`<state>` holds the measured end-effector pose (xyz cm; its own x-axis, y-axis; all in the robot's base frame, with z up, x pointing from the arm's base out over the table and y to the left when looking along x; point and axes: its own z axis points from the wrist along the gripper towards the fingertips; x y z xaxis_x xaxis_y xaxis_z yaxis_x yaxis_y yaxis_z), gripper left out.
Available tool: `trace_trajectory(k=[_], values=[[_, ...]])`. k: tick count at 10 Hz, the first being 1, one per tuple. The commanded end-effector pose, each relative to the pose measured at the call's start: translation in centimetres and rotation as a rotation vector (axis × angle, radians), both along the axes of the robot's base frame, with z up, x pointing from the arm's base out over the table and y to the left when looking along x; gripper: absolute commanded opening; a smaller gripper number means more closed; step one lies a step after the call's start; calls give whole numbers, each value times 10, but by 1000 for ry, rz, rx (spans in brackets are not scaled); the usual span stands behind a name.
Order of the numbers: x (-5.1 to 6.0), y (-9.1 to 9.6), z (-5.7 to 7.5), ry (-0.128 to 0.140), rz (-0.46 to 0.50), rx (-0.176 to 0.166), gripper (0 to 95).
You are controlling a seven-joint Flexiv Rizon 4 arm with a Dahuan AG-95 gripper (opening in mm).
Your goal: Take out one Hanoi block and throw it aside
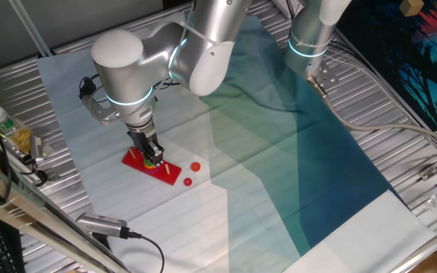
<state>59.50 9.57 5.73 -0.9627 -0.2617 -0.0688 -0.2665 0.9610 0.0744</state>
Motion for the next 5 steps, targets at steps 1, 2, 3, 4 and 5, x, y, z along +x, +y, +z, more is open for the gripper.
trace_trajectory(k=[1, 2, 3, 4, 5], values=[[-1, 0, -1, -1, 4, 3, 380], [-3, -1, -2, -2, 5, 3, 380], [-3, -1, -2, -2, 6, 2, 380], [-3, -1, -2, -3, 6, 3, 380], [-3, -1, -2, -5, 6, 3, 380]])
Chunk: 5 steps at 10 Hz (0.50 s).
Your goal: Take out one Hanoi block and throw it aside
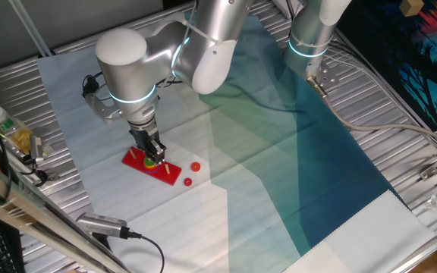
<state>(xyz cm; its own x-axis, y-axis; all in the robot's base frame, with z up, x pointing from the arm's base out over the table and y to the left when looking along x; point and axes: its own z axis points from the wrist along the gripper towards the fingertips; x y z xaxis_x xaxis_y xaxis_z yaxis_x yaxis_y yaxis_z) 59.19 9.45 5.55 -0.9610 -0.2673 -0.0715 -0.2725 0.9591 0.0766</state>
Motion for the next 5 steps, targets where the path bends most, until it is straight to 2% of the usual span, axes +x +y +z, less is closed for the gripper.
trace_trajectory(k=[1, 5], values=[[0, 0, 0, -3, 0, 0, 380], [0, 0, 0, -4, 8, -5, 380]])
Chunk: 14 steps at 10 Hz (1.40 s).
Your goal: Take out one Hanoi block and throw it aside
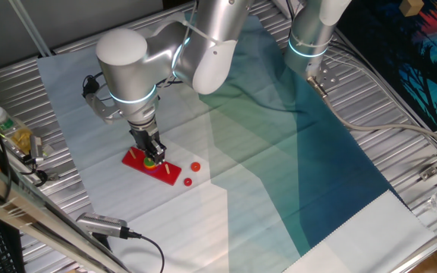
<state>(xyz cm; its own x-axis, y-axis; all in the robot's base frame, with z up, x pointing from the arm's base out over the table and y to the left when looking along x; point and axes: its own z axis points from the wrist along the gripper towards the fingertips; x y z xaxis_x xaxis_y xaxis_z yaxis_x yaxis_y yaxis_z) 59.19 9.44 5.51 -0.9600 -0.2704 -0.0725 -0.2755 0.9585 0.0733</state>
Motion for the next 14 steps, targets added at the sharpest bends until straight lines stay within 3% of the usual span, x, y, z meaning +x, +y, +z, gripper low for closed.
trace_trajectory(k=[1, 2, 14], values=[[0, 0, 0, -3, 7, -2, 380], [0, 0, 0, -3, 10, -2, 190], [1, -6, 0, -15, 33, -1, 190]])
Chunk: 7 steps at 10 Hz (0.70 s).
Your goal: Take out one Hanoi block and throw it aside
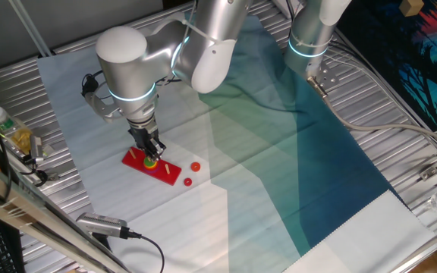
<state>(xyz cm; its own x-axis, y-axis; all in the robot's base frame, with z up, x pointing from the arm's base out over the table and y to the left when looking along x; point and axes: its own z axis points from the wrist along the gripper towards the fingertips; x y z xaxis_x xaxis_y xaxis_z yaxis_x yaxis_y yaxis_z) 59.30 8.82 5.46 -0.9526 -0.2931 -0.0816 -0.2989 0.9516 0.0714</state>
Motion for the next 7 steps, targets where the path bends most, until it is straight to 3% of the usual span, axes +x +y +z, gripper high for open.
trace_trajectory(k=[1, 3, 7], values=[[-1, 0, 0, -18, 19, -2, 190], [0, 1, 0, -28, 30, 5, 570], [0, 1, 0, -32, 23, 8, 570]])
